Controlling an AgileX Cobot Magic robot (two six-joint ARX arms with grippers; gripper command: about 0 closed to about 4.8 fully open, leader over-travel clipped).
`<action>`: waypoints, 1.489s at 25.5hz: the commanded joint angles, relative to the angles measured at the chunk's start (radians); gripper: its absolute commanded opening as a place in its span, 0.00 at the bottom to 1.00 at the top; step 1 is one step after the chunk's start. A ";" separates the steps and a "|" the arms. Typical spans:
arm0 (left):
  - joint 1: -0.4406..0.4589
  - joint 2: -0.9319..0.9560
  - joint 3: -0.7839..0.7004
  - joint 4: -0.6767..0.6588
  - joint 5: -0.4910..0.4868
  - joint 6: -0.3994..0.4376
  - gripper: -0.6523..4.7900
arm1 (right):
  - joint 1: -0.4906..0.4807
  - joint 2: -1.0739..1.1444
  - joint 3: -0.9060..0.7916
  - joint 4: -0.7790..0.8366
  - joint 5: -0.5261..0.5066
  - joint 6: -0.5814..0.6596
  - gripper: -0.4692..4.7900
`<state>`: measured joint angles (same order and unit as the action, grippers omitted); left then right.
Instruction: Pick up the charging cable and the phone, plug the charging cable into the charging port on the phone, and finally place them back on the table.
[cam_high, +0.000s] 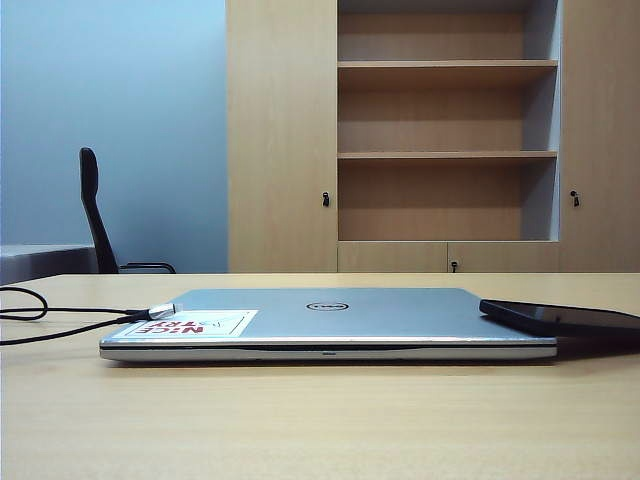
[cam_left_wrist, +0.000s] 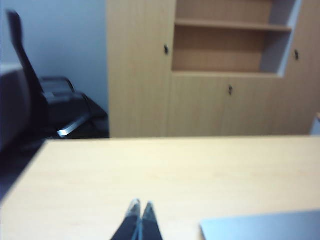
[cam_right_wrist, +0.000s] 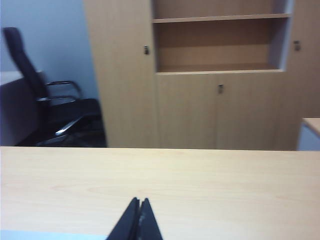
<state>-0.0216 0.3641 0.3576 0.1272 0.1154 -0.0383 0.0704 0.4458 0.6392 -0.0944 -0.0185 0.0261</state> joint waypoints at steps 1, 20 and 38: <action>-0.062 0.097 0.019 0.047 0.003 0.010 0.11 | 0.061 0.053 0.044 0.015 -0.010 0.001 0.09; -0.268 0.642 0.037 0.195 0.004 0.426 0.11 | 0.624 0.142 0.086 -0.248 0.001 -0.084 0.09; -0.269 0.821 0.031 0.202 0.004 0.708 0.61 | 0.663 0.142 0.086 -0.276 0.000 -0.087 0.09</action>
<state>-0.2905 1.1866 0.3889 0.3183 0.1165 0.6384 0.7322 0.5903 0.7177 -0.3843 -0.0196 -0.0578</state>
